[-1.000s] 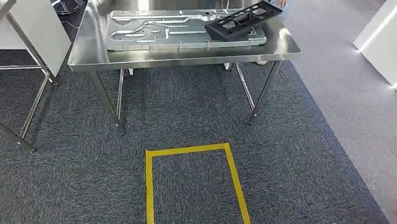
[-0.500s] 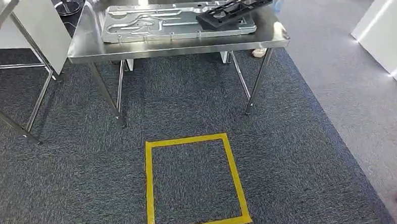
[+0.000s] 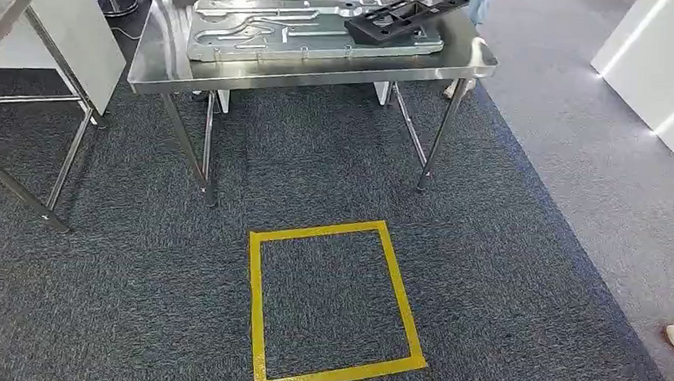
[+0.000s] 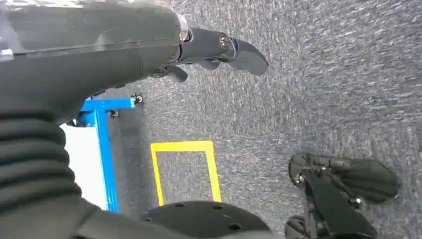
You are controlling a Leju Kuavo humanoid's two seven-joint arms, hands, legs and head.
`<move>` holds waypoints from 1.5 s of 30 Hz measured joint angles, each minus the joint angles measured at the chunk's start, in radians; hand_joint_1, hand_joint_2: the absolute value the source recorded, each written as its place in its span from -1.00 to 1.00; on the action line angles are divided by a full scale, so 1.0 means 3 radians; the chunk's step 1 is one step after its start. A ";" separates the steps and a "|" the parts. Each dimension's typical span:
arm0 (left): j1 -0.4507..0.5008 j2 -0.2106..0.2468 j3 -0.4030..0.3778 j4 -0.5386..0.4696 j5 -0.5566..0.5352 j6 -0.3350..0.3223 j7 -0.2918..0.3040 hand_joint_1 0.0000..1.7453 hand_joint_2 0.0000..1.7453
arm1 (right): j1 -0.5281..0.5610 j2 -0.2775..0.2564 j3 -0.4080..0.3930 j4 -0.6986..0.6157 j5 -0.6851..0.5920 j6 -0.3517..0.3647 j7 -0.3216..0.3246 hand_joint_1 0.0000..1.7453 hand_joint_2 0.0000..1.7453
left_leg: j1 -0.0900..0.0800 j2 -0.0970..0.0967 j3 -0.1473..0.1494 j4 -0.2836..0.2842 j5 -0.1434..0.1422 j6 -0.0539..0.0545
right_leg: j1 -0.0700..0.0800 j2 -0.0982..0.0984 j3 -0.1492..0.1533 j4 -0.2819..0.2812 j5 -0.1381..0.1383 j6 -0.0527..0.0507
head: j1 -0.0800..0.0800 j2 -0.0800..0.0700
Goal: Take the parts from the cabinet and place them on the table.
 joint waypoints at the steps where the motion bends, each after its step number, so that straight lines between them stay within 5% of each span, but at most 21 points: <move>1: 0.0000 0.0000 0.0000 0.0000 0.0000 0.0008 0.0000 -1.00 1.00 | 0.0001 0.0000 0.0013 0.0000 0.0000 0.0001 -0.0008 -1.00 -1.00 | 0.0000 -0.0003 0.0010 0.0008 -0.0001 -0.0004 | 0.0000 0.0000 0.0169 -0.0294 0.0145 -0.0012 | 0.0000 0.0000; 2: -0.0001 0.0000 0.0001 0.0000 0.0000 0.0018 0.0000 -1.00 1.00 | -0.0001 0.0000 0.0030 0.0000 0.0000 0.0001 -0.0028 -1.00 -1.00 | 0.0000 -0.0004 0.0012 0.0017 -0.0004 -0.0012 | 0.0000 0.0000 0.0357 -0.0637 0.0285 -0.0029 | 0.0000 0.0000; 3: -0.0002 0.0000 0.0001 0.0000 0.0000 0.0025 0.0003 -1.00 1.00 | -0.0002 0.0000 0.0043 0.0000 0.0000 0.0001 -0.0056 -1.00 1.00 | -0.0004 -0.0004 0.0005 0.0023 -0.0006 -0.0025 | 0.0006 0.0000 0.0465 -0.0867 0.0289 -0.0050 | 0.0001 0.0000; 7: -0.0005 0.0003 0.0001 0.0000 0.0000 0.0027 0.0005 -1.00 1.00 | -0.0001 0.0001 0.0078 0.0000 -0.0009 -0.0009 -0.0197 -1.00 1.00 | -0.0016 -0.0002 -0.0017 0.0027 0.0007 -0.0102 | 0.0035 0.0004 0.0444 -0.0886 0.0297 -0.0105 | 0.0000 0.0000; 9: 0.0004 0.0009 0.0033 0.0000 0.0000 0.0014 0.0000 -1.00 1.00 | 0.0008 0.0003 0.0143 0.0000 -0.0038 -0.0005 -0.0217 -1.00 1.00 | -0.0010 -0.0014 -0.0057 0.0119 -0.0077 -0.0145 | 0.0002 -0.0004 0.0456 -0.0936 0.0329 -0.0154 | 0.0000 0.0000; 12: 0.0039 0.0014 0.0174 0.0000 0.0004 -0.0024 -0.0013 -1.00 1.00 | 0.0015 -0.0001 0.0310 -0.0014 -0.0211 0.0001 -0.0217 -1.00 1.00 | 0.0001 -0.0017 -0.0392 0.0863 -0.0467 -0.0178 | 0.0009 -0.0006 0.0435 -0.0932 0.0334 -0.0179 | 0.0000 0.0000; 14: 0.0040 0.0028 0.0286 0.0000 0.0004 -0.0068 -0.0022 -1.00 1.00 | 0.0022 -0.0010 0.0416 -0.0043 -0.0350 0.0011 -0.0215 -1.00 1.00 | 0.0004 -0.0017 -0.0502 0.1123 -0.0495 -0.0191 | 0.0011 -0.0016 0.0431 -0.0917 0.0333 -0.0179 | 0.0000 0.0000; 17: 0.0151 0.0051 0.0454 0.0000 -0.0003 -0.0112 -0.0015 -1.00 1.00 | 0.0021 -0.0017 0.0584 -0.0103 -0.0564 0.0019 -0.0211 -1.00 1.00 | 0.0015 -0.0015 -0.0168 0.0450 -0.0092 -0.0174 | 0.0006 0.0017 0.0436 -0.0888 0.0317 -0.0163 | 0.0000 0.0000; 18: 0.0184 0.0055 0.0515 0.0000 -0.0003 -0.0129 -0.0014 -1.00 1.00 | 0.0024 -0.0018 0.0640 -0.0122 -0.0632 0.0027 -0.0208 -1.00 1.00 | 0.0020 -0.0014 -0.0046 0.0166 -0.0005 -0.0163 | 0.0006 0.0024 0.0433 -0.0874 0.0308 -0.0148 | 0.0000 0.0000; 19: 0.0201 0.0055 0.0592 0.0000 0.0000 -0.0143 -0.0014 -1.00 1.00 | 0.0029 -0.0031 0.0696 -0.0145 -0.0706 0.0036 -0.0206 -1.00 1.00 | -0.0001 -0.0016 -0.0019 0.0092 -0.0059 -0.0153 | 0.0031 0.0024 0.0417 -0.0855 0.0303 -0.0126 | 0.0000 0.0000; 20: 0.0214 0.0055 0.0657 0.0000 0.0000 -0.0164 -0.0015 -1.00 -1.00 | 0.0031 -0.0038 0.0759 -0.0160 -0.0792 0.0050 -0.0204 -1.00 1.00 | 0.0001 -0.0026 -0.0028 0.0105 -0.0051 -0.0119 | 0.0031 0.0022 0.0399 -0.0854 0.0313 -0.0105 | 0.0000 0.0000; 21: 0.0236 0.0056 0.0719 0.0000 0.0000 -0.0185 -0.0015 -1.00 -1.00 | 0.0037 -0.0050 0.0808 -0.0177 -0.0861 0.0064 -0.0197 -1.00 -1.00 | 0.0000 -0.0029 -0.0040 0.0105 -0.0049 -0.0106 | 0.0030 0.0021 0.0393 -0.0854 0.0318 -0.0089 | 0.0000 0.0000; 24: 0.0283 0.0057 0.0917 -0.0009 0.0000 -0.0237 -0.0015 -1.00 -1.00 | 0.0062 -0.0081 0.0978 -0.0212 -0.1079 0.0075 -0.0175 -1.00 -1.00 | 0.0016 -0.0019 -0.0037 0.0068 -0.0011 -0.0029 | 0.0013 0.0021 0.0388 -0.0813 0.0280 -0.0032 | 0.0000 0.0000; 27: 0.0289 0.0062 0.1143 -0.0047 0.0000 -0.0290 -0.0020 -1.00 -1.00 | 0.0125 -0.0109 0.1168 -0.0224 -0.1309 0.0095 -0.0162 -1.00 -1.00 | 0.0007 -0.0015 -0.0068 0.0068 0.0003 0.0006 | 0.0004 0.0019 0.0066 -0.0131 -0.0124 0.0006 | 0.0000 0.0000; 29: 0.0296 0.0064 0.1279 -0.0089 0.0000 -0.0323 -0.0020 -1.00 -1.00 | 0.0185 -0.0121 0.1281 -0.0224 -0.1450 0.0120 -0.0151 -1.00 -1.00 | -0.0004 -0.0012 -0.0078 0.0070 0.0008 0.0012 | 0.0001 0.0018 -0.0086 0.0204 -0.0201 0.0011 | 0.0000 0.0000; 31: 0.0292 0.0065 0.1412 -0.0145 0.0000 -0.0360 -0.0022 -1.00 -1.00 | 0.0254 -0.0136 0.1385 -0.0223 -0.1590 0.0128 -0.0145 -1.00 -1.00 | -0.0009 -0.0017 -0.0068 0.0070 0.0008 0.0012 | 0.0003 0.0019 0.0079 -0.0096 0.0020 -0.0006 | 0.0000 0.0000; 33: 0.0286 0.0065 0.1545 -0.0211 0.0000 -0.0392 -0.0025 -1.00 -1.00 | 0.0307 -0.0154 0.1490 -0.0223 -0.1730 0.0137 -0.0144 -1.00 -1.00 | -0.0017 -0.0020 -0.0051 0.0070 0.0007 0.0005 | 0.0011 0.0019 0.0413 -0.0729 0.0289 -0.0054 | 0.0000 0.0000; 37: 0.0287 0.0067 0.1833 -0.0309 -0.0004 -0.0460 -0.0031 -1.00 -1.00 | 0.0380 -0.0197 0.1732 -0.0221 -0.2021 0.0169 -0.0125 -1.00 -1.00 | -0.0022 -0.0013 -0.0060 0.0070 0.0006 -0.0066 | 0.0054 0.0015 0.0459 -0.0875 0.0271 -0.0105 | 0.0000 0.0000; 39: 0.0302 0.0081 0.1981 -0.0332 -0.0003 -0.0493 -0.0032 -1.00 -1.00 | 0.0408 -0.0203 0.1851 -0.0223 -0.2173 0.0190 -0.0108 -1.00 -1.00 | -0.0021 -0.0016 -0.0059 0.0108 -0.0022 -0.0106 | 0.0010 0.0002 0.0485 -0.0934 0.0314 -0.0146 | 0.0000 0.0000; 43: 0.0398 0.0108 0.2259 -0.0341 -0.0003 -0.0558 -0.0036 -1.00 -1.00 | 0.0414 -0.0241 0.2070 -0.0273 -0.2464 0.0200 -0.0098 -1.00 -1.00 | 0.0006 -0.0025 -0.0452 0.0987 -0.0514 -0.0175 | 0.0016 -0.0003 0.0463 -0.0941 0.0323 -0.0178 | 0.0000 0.0000; 45: 0.0468 0.0127 0.2392 -0.0341 -0.0003 -0.0591 -0.0038 -1.00 -1.00 | 0.0410 -0.0262 0.2186 -0.0323 -0.2602 0.0226 -0.0090 -1.00 -1.00 | 0.0025 -0.0024 -0.0501 0.1106 -0.0482 -0.0196 | 0.0013 -0.0006 0.0459 -0.0929 0.0322 -0.0177 | 0.0000 0.0000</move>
